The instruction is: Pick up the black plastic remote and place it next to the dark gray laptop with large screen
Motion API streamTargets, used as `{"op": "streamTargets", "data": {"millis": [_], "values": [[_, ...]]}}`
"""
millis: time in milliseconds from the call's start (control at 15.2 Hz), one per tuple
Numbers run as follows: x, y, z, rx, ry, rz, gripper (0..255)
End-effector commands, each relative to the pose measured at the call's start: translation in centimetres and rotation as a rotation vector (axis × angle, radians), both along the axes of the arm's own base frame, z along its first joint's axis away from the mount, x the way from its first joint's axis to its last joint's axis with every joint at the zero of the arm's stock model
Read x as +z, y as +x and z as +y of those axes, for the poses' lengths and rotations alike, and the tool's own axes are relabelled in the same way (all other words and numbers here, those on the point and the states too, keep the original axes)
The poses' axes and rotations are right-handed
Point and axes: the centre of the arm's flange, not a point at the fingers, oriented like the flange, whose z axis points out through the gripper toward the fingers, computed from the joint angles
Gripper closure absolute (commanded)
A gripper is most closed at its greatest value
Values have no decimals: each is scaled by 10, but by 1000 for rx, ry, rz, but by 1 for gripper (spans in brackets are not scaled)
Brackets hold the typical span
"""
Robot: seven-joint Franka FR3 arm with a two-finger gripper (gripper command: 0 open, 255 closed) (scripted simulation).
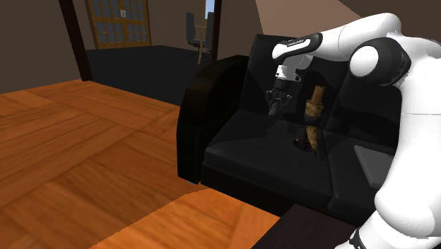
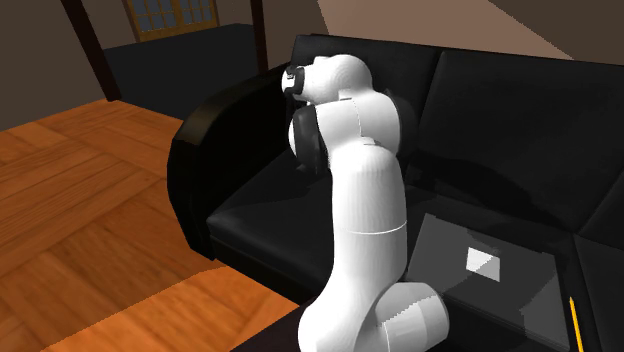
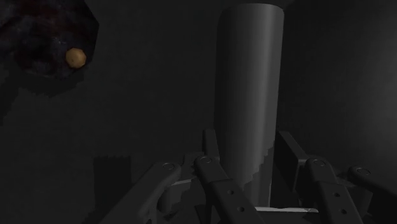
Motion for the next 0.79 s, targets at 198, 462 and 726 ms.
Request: {"op": "streamTargets", "data": {"millis": [198,462,726], "values": [[-1,-52,-36,0,0,0,255],[-1,-95,-66,0,0,0,255],[-1,-139,-96,0,0,0,255]]}}
